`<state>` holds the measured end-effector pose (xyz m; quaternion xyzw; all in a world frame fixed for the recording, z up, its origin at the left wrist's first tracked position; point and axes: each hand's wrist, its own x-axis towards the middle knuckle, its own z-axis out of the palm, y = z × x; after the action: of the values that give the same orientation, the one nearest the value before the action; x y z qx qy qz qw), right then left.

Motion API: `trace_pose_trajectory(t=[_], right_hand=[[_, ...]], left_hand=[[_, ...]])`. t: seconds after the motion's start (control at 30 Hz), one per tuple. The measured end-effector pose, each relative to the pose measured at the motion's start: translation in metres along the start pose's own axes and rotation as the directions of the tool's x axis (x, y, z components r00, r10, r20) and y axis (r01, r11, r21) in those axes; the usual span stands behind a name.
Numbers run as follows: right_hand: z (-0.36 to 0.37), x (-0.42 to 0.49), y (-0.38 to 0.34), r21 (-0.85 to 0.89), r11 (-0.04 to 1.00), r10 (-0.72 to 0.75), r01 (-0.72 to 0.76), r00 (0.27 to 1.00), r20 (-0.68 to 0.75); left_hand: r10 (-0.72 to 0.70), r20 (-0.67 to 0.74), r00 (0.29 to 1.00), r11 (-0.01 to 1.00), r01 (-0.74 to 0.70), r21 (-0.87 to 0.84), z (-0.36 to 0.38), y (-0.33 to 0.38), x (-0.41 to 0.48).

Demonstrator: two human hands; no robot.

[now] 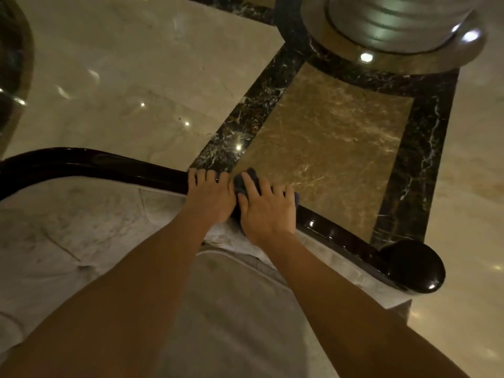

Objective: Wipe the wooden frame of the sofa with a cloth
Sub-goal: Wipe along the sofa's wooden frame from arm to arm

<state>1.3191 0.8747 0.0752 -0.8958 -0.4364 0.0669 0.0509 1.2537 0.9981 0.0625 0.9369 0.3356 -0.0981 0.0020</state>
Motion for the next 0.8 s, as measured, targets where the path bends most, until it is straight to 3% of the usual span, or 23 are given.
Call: trace_pose_trajectory(t=[0.17,0.23,0.3,0.4,0.5,0.6,0.73,0.8], right_hand=[[0.001,-0.086,0.111,0.06,0.995,0.076,-0.077,0.997,0.011],[0.005,-0.109,0.14,0.083,0.983,0.166,-0.166,0.986,0.008],[0.012,-0.105,0.124,0.131,0.955,0.268,-0.265,0.963,-0.011],[0.018,-0.095,0.096,0.205,0.943,0.277,-0.26,0.959,-0.057],[0.023,-0.121,0.15,0.16,0.967,0.208,-0.201,0.978,-0.031],[0.023,-0.162,0.209,0.101,0.955,0.278,-0.278,0.96,0.016],[0.027,-0.146,0.171,0.234,0.888,0.401,-0.397,0.916,0.033],[0.03,-0.143,0.169,0.247,0.904,0.356,-0.348,0.934,0.014]], left_hand=[[-0.053,0.096,0.994,0.998,0.056,-0.033,-0.006,0.016,-0.004],[0.052,0.086,0.995,0.998,-0.048,-0.041,-0.009,0.049,-0.009],[0.141,0.071,0.987,0.99,-0.139,-0.029,-0.009,0.085,-0.013],[0.08,0.057,0.995,0.994,-0.075,-0.081,-0.012,0.12,-0.015],[0.056,0.064,0.996,0.998,-0.053,-0.046,-0.011,0.125,-0.012],[0.046,0.047,0.998,0.999,-0.045,-0.031,-0.013,0.133,-0.017],[0.175,0.029,0.984,0.984,-0.176,0.025,-0.02,0.183,-0.03],[0.235,0.013,0.972,0.971,-0.235,0.046,-0.017,0.213,-0.035]])
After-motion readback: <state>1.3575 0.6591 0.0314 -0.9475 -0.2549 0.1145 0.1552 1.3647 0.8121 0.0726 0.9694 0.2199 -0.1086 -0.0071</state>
